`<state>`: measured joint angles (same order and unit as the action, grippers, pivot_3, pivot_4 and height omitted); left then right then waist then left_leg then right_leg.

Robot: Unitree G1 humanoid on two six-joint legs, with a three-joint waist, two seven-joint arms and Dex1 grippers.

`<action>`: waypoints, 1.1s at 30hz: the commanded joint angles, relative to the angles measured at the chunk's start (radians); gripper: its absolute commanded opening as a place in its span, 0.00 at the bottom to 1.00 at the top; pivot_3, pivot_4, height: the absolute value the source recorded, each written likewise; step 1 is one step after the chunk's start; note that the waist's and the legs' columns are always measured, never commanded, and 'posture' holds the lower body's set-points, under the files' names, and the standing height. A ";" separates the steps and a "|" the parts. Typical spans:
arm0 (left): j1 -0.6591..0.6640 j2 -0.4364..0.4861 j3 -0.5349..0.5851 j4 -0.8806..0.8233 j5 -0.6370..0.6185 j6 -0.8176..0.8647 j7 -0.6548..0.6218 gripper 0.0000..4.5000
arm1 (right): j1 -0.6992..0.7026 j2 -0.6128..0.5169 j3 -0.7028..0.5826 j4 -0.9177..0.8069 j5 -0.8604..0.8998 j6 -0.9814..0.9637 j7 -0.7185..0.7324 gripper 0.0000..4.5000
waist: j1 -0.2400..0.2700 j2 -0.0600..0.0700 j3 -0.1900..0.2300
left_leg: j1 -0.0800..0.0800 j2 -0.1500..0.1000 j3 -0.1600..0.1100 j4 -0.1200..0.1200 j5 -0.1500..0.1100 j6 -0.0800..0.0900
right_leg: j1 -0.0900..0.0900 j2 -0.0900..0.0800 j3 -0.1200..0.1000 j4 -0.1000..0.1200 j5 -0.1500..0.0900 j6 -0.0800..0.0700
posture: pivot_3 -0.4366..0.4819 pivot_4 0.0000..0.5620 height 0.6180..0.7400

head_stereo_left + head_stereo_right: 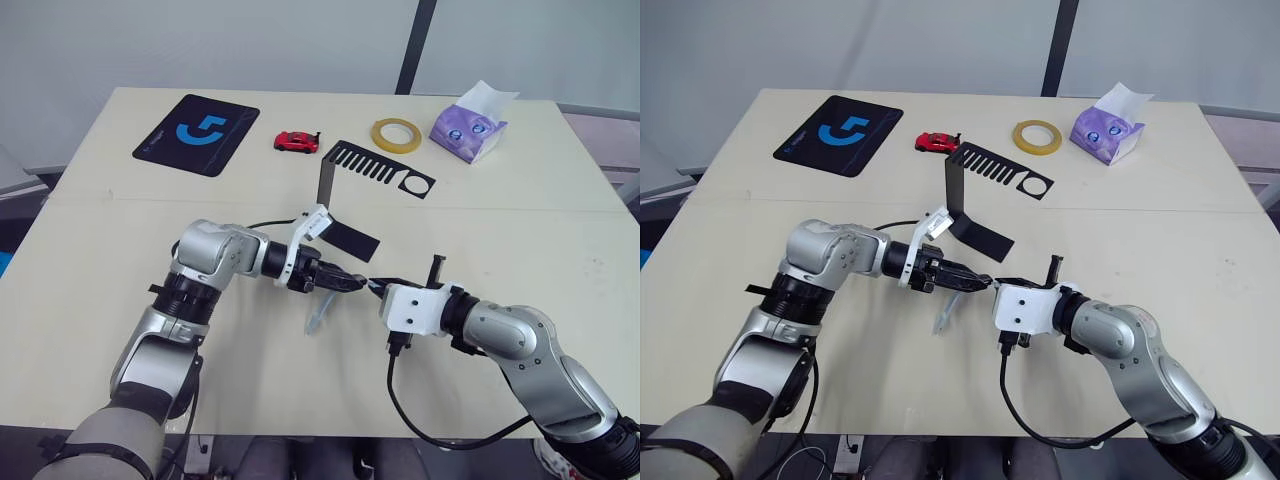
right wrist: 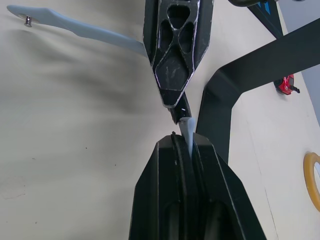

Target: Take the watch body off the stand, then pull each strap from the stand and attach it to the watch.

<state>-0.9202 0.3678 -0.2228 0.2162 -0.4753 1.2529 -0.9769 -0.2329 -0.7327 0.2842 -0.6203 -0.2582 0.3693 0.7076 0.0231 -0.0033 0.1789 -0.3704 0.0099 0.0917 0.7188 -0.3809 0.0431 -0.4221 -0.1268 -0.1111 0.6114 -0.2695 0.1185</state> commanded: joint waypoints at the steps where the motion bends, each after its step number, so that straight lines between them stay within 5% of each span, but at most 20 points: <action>1: -0.019 -0.017 0.019 -0.050 -0.046 0.013 -0.004 0.38 | -0.019 0.011 -0.018 -0.005 -0.014 -0.023 -0.006 0.00 | 0.000 0.000 0.000 | 0.000 0.000 0.000 0.000 0.000 0.000 | 0.000 0.000 0.000 0.000 0.000 0.000 | 0.48 0.27 0.98; 33: -0.004 -0.042 0.033 -0.094 -0.074 0.047 0.024 0.38 | -0.049 0.037 -0.010 0.008 -0.042 0.003 0.018 0.00 | 0.000 0.000 0.000 | 0.000 0.000 0.000 0.000 0.000 0.000 | 0.000 0.000 0.000 0.000 0.000 0.000 | 0.48 0.27 0.98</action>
<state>-0.9194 0.3487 -0.1941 0.1718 -0.4974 1.2951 -0.9392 -0.2645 -0.7046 0.2852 -0.5908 -0.2941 0.3739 0.7273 0.0227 -0.0032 0.1789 -0.3703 0.0099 0.0918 0.7187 -0.3808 0.0430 -0.4222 -0.1268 -0.1110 0.6115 -0.2695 0.1185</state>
